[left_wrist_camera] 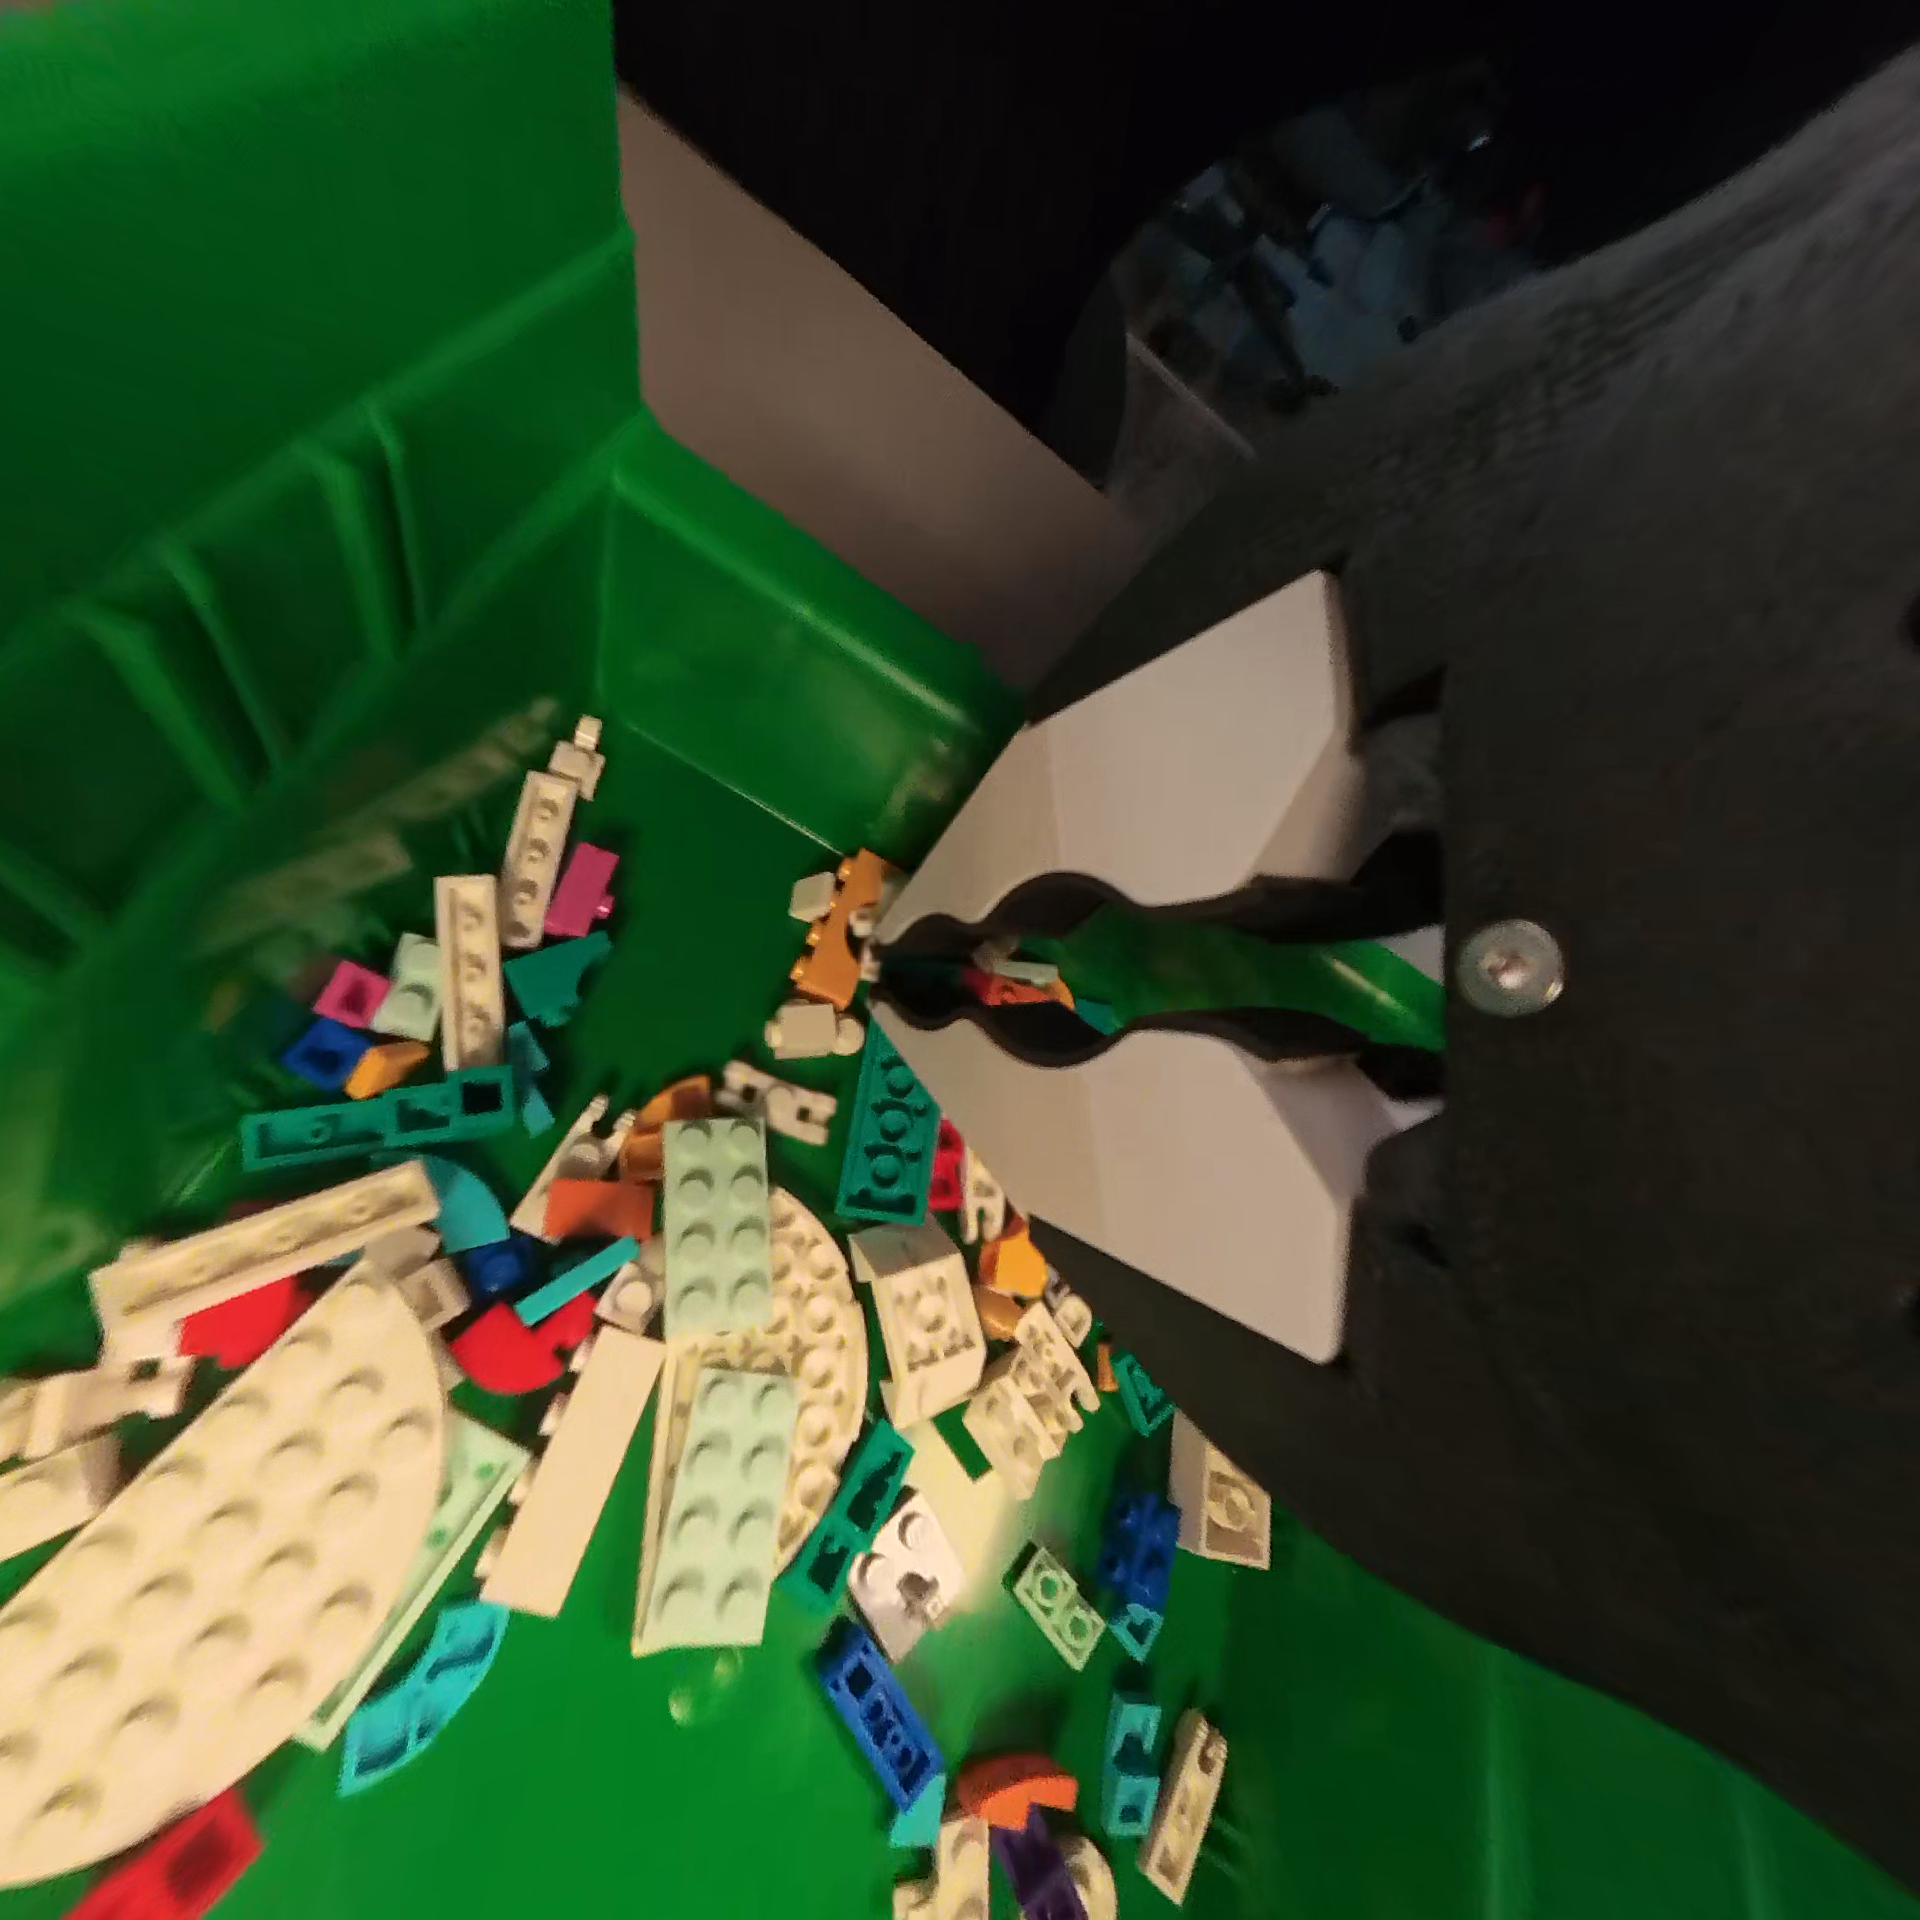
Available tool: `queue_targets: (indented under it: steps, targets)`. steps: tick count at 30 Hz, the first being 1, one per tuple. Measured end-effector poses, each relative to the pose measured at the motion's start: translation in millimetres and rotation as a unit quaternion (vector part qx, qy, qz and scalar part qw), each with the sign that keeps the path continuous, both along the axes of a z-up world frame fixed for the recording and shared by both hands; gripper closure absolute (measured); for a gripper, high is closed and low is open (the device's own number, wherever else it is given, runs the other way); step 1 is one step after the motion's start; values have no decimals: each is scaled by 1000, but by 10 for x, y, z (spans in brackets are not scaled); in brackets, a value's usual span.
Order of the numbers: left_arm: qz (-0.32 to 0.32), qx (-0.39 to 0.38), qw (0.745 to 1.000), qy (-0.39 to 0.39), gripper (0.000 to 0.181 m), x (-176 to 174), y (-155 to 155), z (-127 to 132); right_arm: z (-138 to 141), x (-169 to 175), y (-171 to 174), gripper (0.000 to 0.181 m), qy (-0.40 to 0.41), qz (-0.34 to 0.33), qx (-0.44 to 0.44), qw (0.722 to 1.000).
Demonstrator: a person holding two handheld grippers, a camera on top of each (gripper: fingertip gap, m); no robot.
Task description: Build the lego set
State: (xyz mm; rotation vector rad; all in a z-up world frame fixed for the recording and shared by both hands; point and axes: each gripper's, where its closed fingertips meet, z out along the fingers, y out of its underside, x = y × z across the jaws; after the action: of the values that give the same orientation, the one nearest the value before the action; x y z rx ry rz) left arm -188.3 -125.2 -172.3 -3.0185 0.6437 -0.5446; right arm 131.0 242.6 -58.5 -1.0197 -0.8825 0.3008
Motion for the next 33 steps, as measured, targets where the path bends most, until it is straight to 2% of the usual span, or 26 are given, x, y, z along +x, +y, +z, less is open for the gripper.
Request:
queue_targets:
  steps: [1, 5, 10, 15, 18, 20, 22, 27, 33]
  targets:
    - [-4, 0, 1000, -4, 178, 15, -9, -14, -1, -1, 2, 163, -1, 0, 0, 1000]
    - [-7, 37, 999, -35, 178, 120, 109, 11, -6, -8, 3, 163, -4, -1, 1, 1000]
    - [-37, 126, 989, -66, 173, 281, 369, 96, -9, -7, 7, 163, -5, -3, 2, 1000]
    - [-48, 222, 974, 14, 162, 131, 682, 118, -11, -4, 13, 163, -7, -6, 3, 1000]
    - [-21, 253, 966, 39, 160, 16, 827, 136, -11, 0, 17, 163, -7, -8, 3, 1000]
    - [17, 262, 965, 14, 162, 27, 900, 132, -13, -2, 18, 163, -7, -8, 3, 1000]
    - [46, 273, 961, 27, 162, -66, 974, 97, -15, -6, 18, 163, -8, -8, 3, 1000]
    - [57, 281, 957, 48, 159, -199, 1041, 24, -17, -7, 16, 163, -8, -7, 3, 1000]
    - [65, 289, 941, 162, 159, -602, 1115, 25, -21, -11, 15, 163, -10, -6, 2, 1000]
